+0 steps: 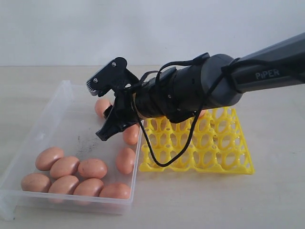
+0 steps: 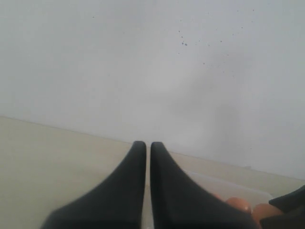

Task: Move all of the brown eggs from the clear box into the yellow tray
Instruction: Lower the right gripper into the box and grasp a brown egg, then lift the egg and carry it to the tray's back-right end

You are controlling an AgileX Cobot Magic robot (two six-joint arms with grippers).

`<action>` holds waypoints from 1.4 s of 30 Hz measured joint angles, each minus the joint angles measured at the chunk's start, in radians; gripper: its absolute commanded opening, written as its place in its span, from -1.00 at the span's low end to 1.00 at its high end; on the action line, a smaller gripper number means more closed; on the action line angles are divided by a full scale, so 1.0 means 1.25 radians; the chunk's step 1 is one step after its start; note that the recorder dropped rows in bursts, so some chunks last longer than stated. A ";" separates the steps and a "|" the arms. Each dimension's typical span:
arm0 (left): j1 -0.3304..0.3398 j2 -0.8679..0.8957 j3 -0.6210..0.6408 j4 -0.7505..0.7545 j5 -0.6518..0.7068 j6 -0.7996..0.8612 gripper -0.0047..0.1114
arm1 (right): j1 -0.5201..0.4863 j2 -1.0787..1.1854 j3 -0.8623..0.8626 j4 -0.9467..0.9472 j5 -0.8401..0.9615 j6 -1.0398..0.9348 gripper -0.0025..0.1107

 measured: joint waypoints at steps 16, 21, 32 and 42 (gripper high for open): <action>0.000 0.000 0.000 0.000 0.000 0.000 -0.85 | 0.000 -0.227 0.002 0.043 0.326 -0.153 -0.96; 0.000 0.000 0.000 0.000 0.000 0.000 -0.85 | 0.000 -0.237 0.002 0.171 0.505 -0.417 -0.96; 0.000 0.000 0.000 0.000 0.000 0.000 -0.85 | -0.052 -0.237 0.002 0.732 0.403 -0.863 -0.96; 0.000 0.000 0.000 0.000 0.000 0.000 -0.85 | -0.159 -0.253 0.073 1.189 0.203 -1.183 -0.96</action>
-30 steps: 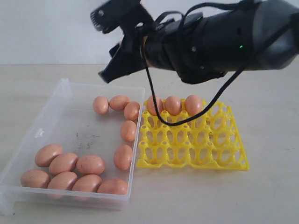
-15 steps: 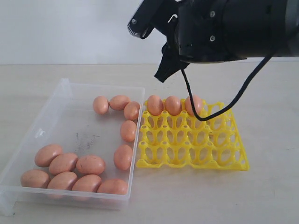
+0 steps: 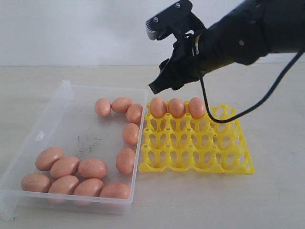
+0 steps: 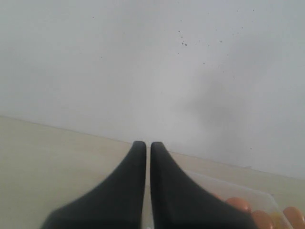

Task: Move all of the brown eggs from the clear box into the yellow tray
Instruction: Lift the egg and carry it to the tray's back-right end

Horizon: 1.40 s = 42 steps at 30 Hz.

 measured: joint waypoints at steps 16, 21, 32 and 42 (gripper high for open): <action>0.000 0.000 0.000 0.000 0.000 0.000 -0.85 | -0.297 -0.083 0.424 -0.055 -0.725 0.195 -0.96; 0.000 0.000 0.000 0.000 0.000 0.000 -0.85 | -0.400 -0.024 0.442 -0.246 -0.928 0.326 -0.96; 0.000 0.000 0.000 0.000 0.000 0.000 -0.85 | -0.500 0.239 0.405 -0.424 -1.168 0.391 -0.96; 0.000 0.000 0.000 0.000 0.000 0.000 -0.85 | -0.500 0.264 0.353 -0.502 -1.179 0.395 -0.96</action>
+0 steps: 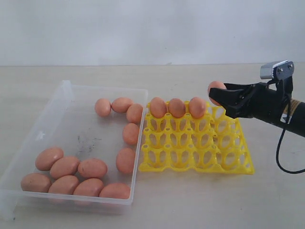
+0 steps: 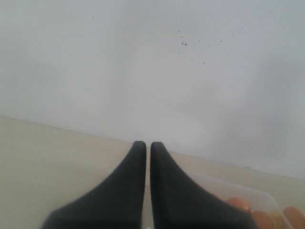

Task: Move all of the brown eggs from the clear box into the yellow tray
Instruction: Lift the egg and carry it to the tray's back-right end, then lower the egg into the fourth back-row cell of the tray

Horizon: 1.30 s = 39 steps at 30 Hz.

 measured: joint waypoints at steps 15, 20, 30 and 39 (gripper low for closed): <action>0.000 0.000 0.000 0.000 0.000 0.000 -0.85 | 0.000 0.126 -0.062 0.025 0.002 0.000 -0.96; 0.000 0.000 0.000 0.000 0.000 0.000 -0.85 | 0.000 0.129 -0.065 0.030 0.002 -0.014 -0.96; 0.000 0.000 0.000 0.000 0.000 0.000 -0.85 | 0.000 0.131 -0.065 0.031 0.036 -0.020 -0.96; 0.000 0.000 0.000 0.000 0.000 0.000 -0.85 | 0.000 0.131 -0.065 0.031 0.036 -0.028 -0.55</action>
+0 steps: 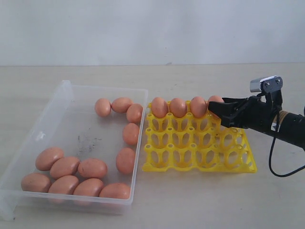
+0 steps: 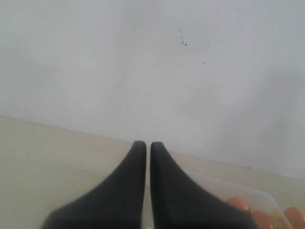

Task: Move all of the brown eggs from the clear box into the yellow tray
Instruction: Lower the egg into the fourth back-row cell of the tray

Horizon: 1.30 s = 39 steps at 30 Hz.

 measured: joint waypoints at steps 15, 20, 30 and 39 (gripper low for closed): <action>0.000 0.000 0.000 0.000 0.000 0.000 -0.85 | 0.000 0.000 0.000 -0.011 0.000 0.004 0.11; 0.000 0.000 0.000 0.000 0.000 0.000 -0.85 | 0.000 0.000 0.000 -0.006 -0.023 0.006 0.11; 0.000 0.000 0.000 0.000 0.000 0.000 -0.85 | 0.000 0.000 0.000 0.058 -0.025 0.010 0.11; 0.000 0.000 0.000 0.000 0.000 0.000 -0.85 | 0.000 -0.051 0.000 0.079 0.031 0.010 0.08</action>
